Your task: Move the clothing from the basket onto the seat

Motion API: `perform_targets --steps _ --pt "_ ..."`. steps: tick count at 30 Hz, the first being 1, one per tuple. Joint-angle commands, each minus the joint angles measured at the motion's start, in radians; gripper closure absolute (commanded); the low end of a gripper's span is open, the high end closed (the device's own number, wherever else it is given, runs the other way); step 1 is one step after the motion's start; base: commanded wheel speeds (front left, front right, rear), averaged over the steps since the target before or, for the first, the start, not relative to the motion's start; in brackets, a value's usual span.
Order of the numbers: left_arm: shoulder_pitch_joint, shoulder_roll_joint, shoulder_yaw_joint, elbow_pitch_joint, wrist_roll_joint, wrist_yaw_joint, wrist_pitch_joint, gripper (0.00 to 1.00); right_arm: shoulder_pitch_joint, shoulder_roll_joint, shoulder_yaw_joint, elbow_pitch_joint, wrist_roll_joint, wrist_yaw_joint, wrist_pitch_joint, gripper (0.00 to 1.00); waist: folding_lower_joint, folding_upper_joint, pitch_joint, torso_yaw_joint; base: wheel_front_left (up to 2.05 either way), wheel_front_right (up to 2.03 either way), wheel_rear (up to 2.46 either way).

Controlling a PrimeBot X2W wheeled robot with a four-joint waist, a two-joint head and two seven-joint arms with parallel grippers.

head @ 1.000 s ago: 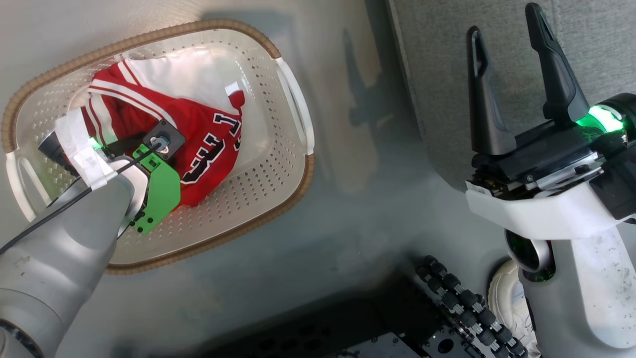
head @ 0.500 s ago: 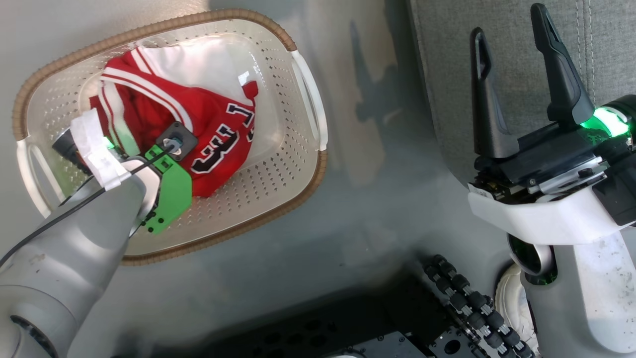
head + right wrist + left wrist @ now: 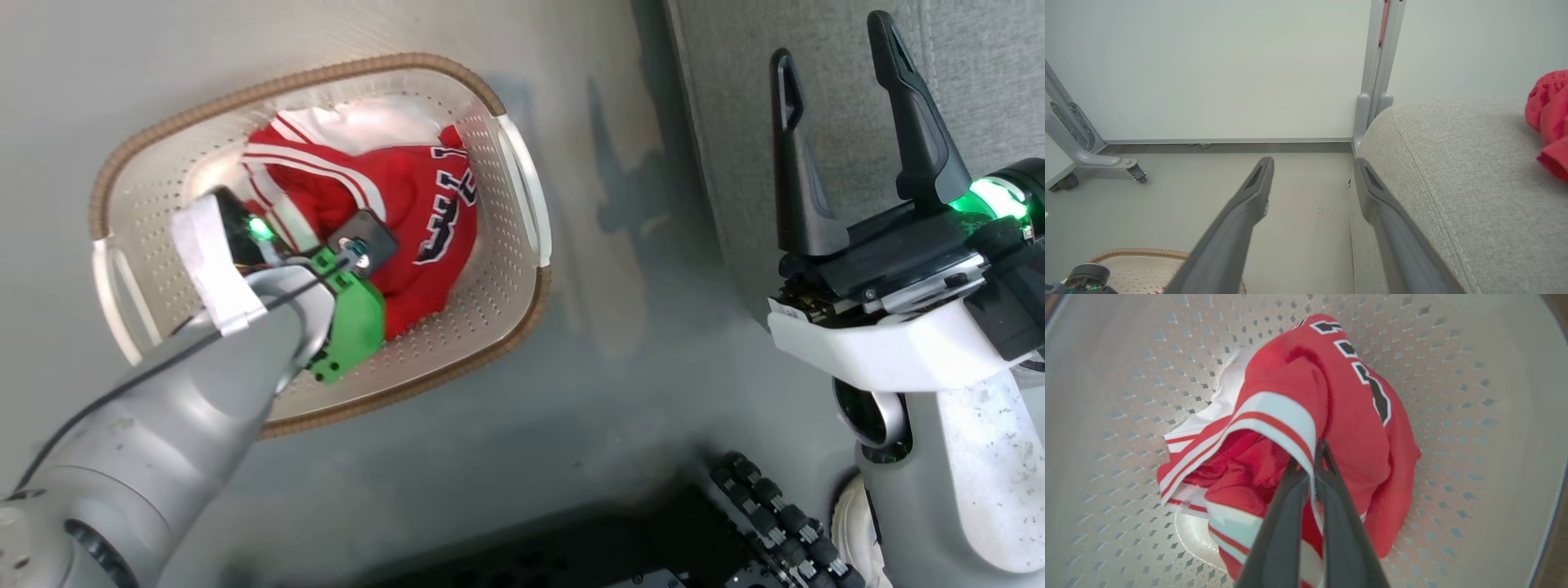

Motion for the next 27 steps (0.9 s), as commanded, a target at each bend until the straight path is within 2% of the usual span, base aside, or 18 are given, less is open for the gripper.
perform_targets --steps 1,12,18,27 --pt "0.023 -0.009 0.0 -0.012 -0.002 -0.002 -0.019 1.0 0.006 -0.002 -0.004 0.009 -0.01 -0.001 -0.005 0.0 -0.0001 -0.0001 -0.052 0.028 0.0 0.0 0.0" --pt "0.108 -0.07 0.001 -0.11 -0.056 -0.002 -0.138 1.0 0.076 -0.003 -0.024 0.075 -0.035 -0.001 -0.005 0.0 -0.0001 -0.0001 -0.276 0.101 0.0 0.0 0.0" --pt "0.137 -0.066 0.007 -0.167 -0.113 -0.002 -0.17 1.0 0.126 -0.002 -0.036 0.103 -0.044 -0.001 -0.005 0.0 -0.0001 -0.0001 -0.386 0.136 0.0 0.0 0.0" --pt "0.21 -0.03 0.187 -0.377 -0.08 0.013 -0.172 1.0 0.204 -0.003 -0.055 0.135 -0.045 -0.001 -0.004 0.0 -0.0001 -0.0001 -0.521 0.169 0.0 0.0 0.0"
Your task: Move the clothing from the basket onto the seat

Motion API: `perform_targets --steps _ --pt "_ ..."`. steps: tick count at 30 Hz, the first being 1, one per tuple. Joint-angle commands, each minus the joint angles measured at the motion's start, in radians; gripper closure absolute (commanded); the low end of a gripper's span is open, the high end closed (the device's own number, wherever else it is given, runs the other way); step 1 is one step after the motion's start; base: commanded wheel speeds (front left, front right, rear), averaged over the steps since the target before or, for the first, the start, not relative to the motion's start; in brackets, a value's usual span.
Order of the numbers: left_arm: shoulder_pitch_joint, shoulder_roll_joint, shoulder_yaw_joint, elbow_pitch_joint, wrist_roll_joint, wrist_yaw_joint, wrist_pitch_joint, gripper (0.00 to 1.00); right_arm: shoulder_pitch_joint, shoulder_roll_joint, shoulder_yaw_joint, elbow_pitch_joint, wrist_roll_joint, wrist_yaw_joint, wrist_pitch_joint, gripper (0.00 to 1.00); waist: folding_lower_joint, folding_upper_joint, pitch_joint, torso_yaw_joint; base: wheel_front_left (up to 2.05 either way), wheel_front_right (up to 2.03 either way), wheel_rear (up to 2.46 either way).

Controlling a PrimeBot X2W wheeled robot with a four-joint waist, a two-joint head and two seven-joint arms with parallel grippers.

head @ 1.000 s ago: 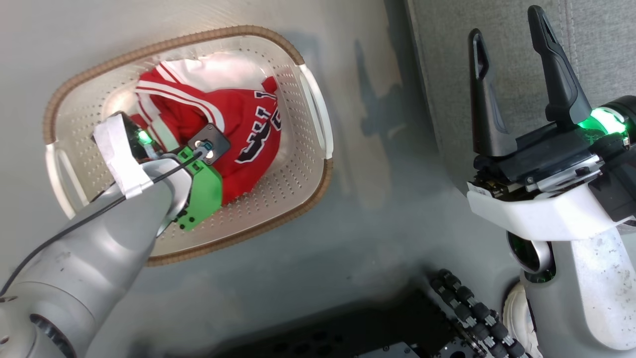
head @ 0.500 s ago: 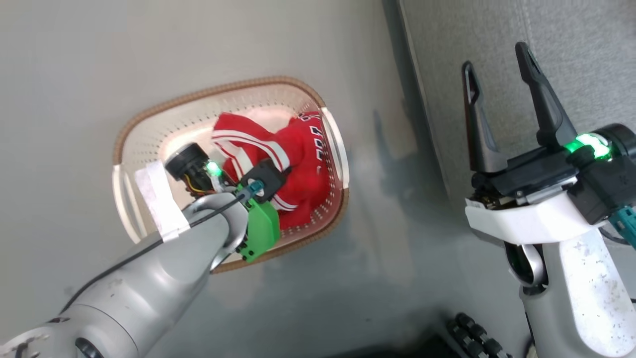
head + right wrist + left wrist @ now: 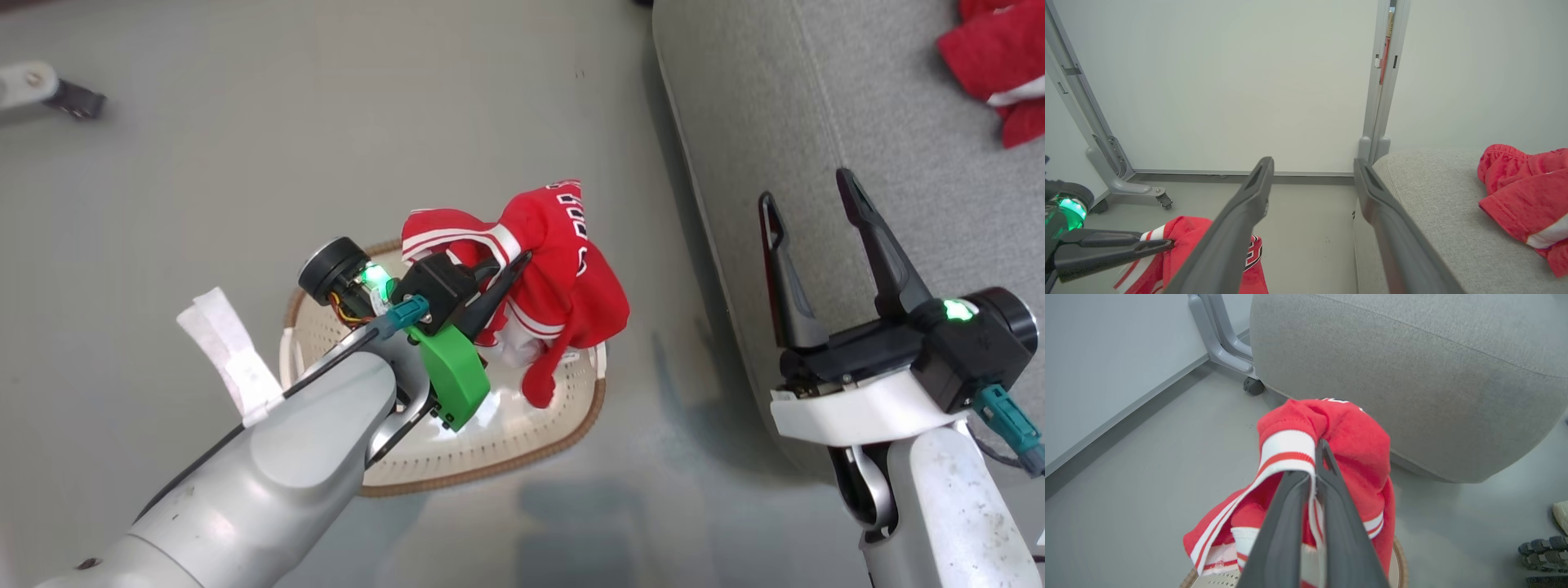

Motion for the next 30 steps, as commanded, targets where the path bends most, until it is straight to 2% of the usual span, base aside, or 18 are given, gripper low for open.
perform_targets --steps 1,16,24,30 --pt "0.022 0.006 0.026 -0.03 0.018 0.007 -0.006 1.0 0.023 -0.003 -0.004 0.005 0.002 -0.001 -0.004 0.0 0.0 0.0 -0.098 0.043 0.0 0.0 0.0" --pt "0.103 -0.002 0.244 -0.302 0.109 0.036 -0.006 1.0 0.112 -0.003 -0.008 0.017 0.035 -0.001 -0.004 0.0 0.0 0.0 -0.254 0.046 0.0 0.0 0.0" --pt "0.067 -0.016 0.311 -0.383 0.11 0.056 -0.006 1.0 0.141 -0.003 -0.016 0.017 0.053 -0.001 -0.004 0.0 0.0 0.0 -0.292 0.045 0.0 0.0 0.0" --pt "0.042 -0.022 0.324 -0.417 0.111 0.064 -0.004 1.0 0.152 -0.003 -0.016 0.016 0.061 -0.001 -0.005 0.0 0.0 0.0 -0.309 0.042 0.0 0.0 0.0"
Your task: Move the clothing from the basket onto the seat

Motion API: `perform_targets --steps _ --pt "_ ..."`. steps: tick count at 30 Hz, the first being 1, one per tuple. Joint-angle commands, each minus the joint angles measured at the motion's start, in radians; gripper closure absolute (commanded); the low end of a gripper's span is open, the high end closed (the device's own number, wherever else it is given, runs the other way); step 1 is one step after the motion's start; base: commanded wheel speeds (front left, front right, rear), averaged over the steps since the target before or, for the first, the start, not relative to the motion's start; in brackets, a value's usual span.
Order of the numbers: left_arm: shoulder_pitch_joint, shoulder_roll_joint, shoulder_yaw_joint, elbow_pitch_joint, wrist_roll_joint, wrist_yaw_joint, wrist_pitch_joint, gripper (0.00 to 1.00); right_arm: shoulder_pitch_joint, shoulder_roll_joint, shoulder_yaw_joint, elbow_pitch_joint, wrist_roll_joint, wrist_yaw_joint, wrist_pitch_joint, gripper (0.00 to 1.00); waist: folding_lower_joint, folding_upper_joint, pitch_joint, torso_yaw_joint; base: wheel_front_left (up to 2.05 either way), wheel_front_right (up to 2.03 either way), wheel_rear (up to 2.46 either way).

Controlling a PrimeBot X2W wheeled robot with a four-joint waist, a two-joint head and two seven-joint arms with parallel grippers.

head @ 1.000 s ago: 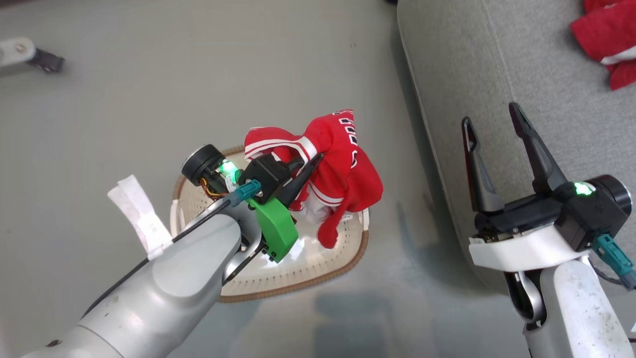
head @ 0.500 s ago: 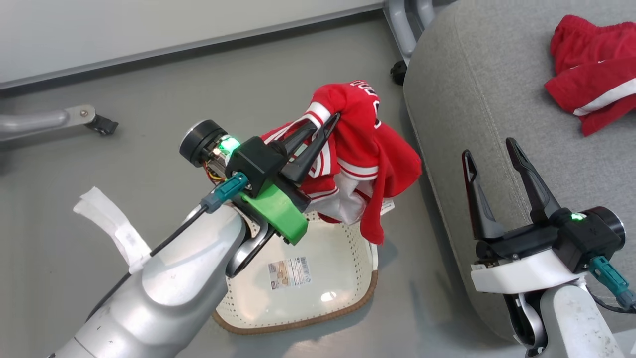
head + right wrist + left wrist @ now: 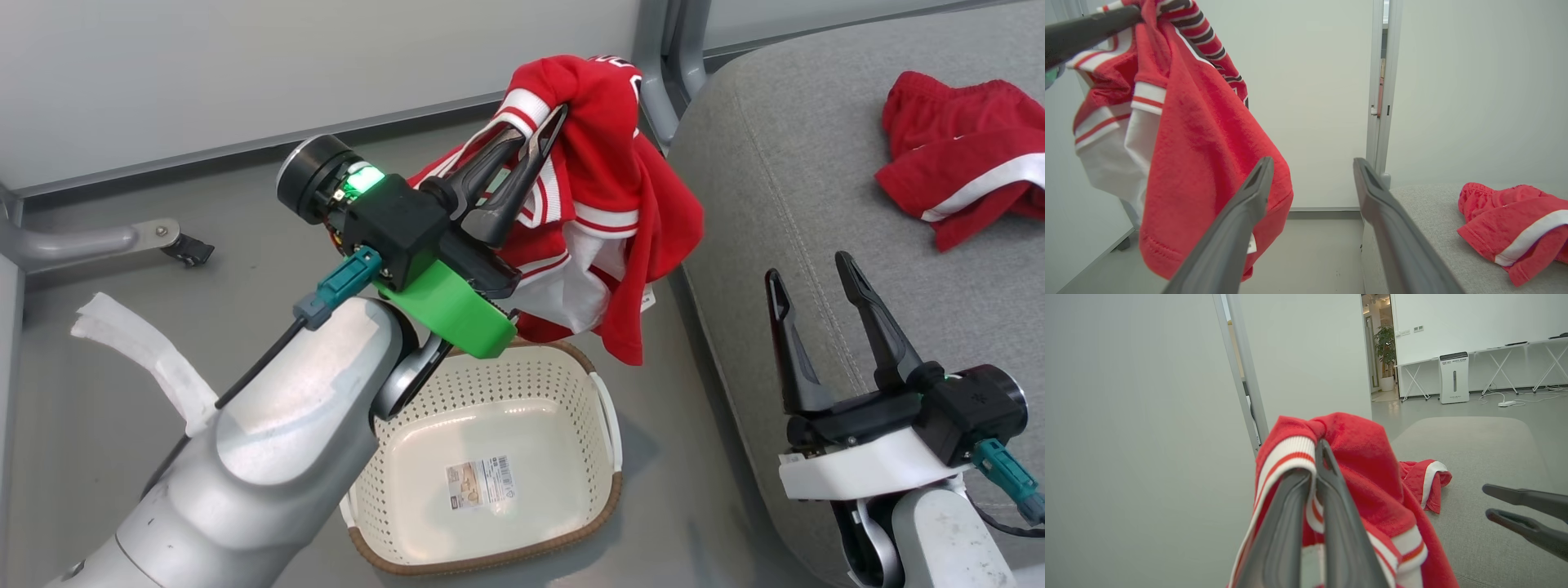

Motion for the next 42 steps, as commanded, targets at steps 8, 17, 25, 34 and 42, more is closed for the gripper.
perform_targets --steps 8,17,25,34,42 --pt "-0.012 0.004 -0.001 -0.019 0.001 0.015 0.003 1.0 0.016 -0.003 -0.001 -0.011 0.01 -0.001 -0.004 0.0 0.0001 0.0 -0.017 -0.006 0.0 0.0 0.0" --pt "0.005 0.006 -0.013 -0.014 0.002 0.017 0.001 1.0 -0.059 -0.003 0.071 -0.033 -0.017 -0.001 -0.004 0.0 0.0001 0.0 -0.012 0.0 0.0 0.0 0.0" --pt "0.005 -0.012 -0.026 -0.006 0.01 0.011 -0.002 1.0 -0.175 -0.003 0.182 -0.017 -0.014 -0.001 0.01 0.0 0.0001 0.0 -0.004 0.019 0.0 0.0 0.0" --pt "0.007 -0.04 -0.044 -0.014 0.022 0.003 -0.005 1.0 -0.28 -0.003 0.264 0.099 -0.035 -0.001 0.012 0.0 0.0001 0.0 0.005 0.054 0.0 0.0 0.0" --pt "0.013 -0.067 -0.064 -0.037 0.033 -0.002 -0.005 1.0 -0.297 -0.003 0.266 0.222 -0.044 -0.001 0.007 0.0 0.0001 0.0 0.019 0.087 0.0 0.0 0.0"
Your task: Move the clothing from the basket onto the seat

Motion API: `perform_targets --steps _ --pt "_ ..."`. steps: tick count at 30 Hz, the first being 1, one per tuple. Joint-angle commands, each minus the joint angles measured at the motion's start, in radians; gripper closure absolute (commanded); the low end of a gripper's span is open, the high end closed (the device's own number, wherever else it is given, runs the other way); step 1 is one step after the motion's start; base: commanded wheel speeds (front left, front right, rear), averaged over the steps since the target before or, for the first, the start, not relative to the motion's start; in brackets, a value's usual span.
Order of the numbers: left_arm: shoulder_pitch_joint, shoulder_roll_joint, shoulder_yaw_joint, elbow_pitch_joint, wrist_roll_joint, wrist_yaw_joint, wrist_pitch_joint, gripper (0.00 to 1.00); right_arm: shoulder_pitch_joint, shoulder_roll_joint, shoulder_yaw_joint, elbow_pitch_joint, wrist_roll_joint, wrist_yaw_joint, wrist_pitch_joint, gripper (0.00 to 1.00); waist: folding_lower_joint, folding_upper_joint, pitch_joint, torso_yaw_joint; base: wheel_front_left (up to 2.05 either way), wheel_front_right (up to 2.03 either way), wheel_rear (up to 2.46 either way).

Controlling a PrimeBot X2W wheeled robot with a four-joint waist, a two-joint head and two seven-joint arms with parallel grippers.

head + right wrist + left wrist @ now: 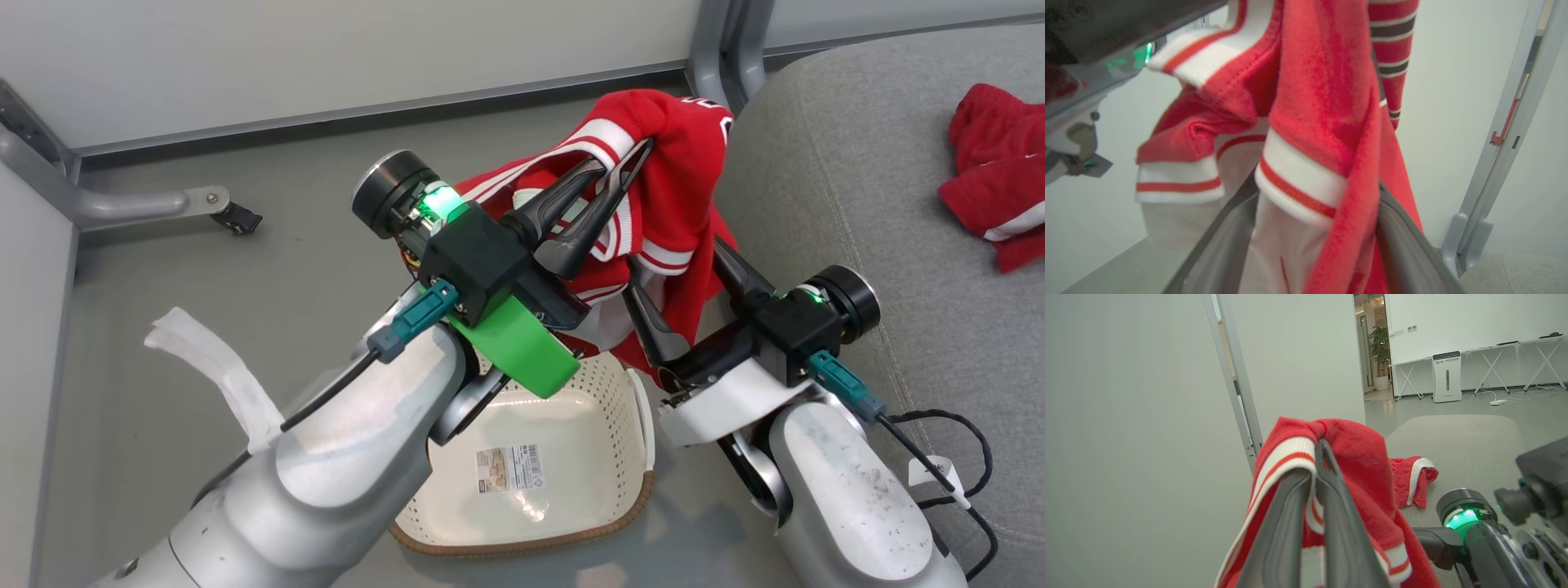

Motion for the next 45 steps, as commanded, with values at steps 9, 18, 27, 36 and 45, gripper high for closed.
perform_targets --steps 9,18,27,36,45 --pt "0.03 -0.005 -0.008 0.0 0.009 -0.01 -0.007 1.0 -0.014 -0.003 0.027 0.038 0.049 -0.001 -0.013 1.0 0.0 -0.0001 0.007 0.012 0.0 0.0 0.0" --pt "0.039 -0.004 -0.003 0.01 0.011 -0.015 -0.007 1.0 -0.004 -0.003 0.035 0.028 0.065 -0.001 -0.015 1.0 0.0 -0.0001 0.008 0.008 0.0 0.0 0.0" --pt "0.044 -0.004 -0.01 0.03 0.006 -0.016 -0.003 0.74 0.002 -0.003 0.015 0.01 0.084 -0.001 -0.015 1.0 0.0 -0.0001 0.023 0.007 0.0 0.0 0.0" --pt "0.053 0.002 -0.028 0.047 -0.004 -0.021 0.005 0.0 0.002 -0.003 -0.016 -0.001 0.098 -0.001 -0.015 1.0 0.0 -0.0001 0.032 0.013 0.0 0.0 0.0" --pt "0.085 0.026 -0.047 0.061 0.0 -0.01 0.007 0.0 0.011 -0.003 -0.106 -0.016 0.109 -0.001 -0.015 1.0 0.0 -0.0001 0.037 0.013 0.0 0.0 0.0"
